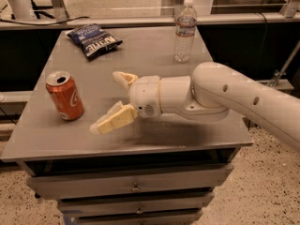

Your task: Knock coke can over

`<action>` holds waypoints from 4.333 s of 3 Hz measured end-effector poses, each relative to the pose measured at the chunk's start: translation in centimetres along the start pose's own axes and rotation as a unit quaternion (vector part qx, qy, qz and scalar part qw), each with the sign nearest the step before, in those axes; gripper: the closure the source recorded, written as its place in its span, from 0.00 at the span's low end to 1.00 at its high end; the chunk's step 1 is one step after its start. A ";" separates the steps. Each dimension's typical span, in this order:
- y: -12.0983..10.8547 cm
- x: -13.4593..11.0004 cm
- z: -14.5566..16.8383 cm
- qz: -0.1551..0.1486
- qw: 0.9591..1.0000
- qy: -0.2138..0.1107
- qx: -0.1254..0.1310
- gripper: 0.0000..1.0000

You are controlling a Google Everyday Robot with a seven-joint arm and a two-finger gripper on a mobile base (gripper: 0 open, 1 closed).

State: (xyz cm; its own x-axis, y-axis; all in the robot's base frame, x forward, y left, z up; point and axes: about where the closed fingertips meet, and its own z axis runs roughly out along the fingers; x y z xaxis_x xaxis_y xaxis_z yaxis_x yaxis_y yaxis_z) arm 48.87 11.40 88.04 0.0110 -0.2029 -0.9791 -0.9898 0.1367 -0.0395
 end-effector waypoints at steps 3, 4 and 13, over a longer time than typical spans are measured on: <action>-1.2 -1.7 8.7 0.009 0.998 -0.065 0.004 0.14; -1.0 -1.6 9.9 0.006 0.997 -0.071 0.008 0.35; -6.2 3.0 -7.4 -0.139 0.857 0.485 -0.108 1.00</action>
Offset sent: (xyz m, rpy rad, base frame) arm 0.0348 0.0933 -0.0019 0.1546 0.0023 -0.0251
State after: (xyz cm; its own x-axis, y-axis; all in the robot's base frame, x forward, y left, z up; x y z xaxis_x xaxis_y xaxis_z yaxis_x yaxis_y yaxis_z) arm 54.03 2.77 86.79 0.2306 -0.9231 -0.3078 -0.9725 -0.2085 -0.1034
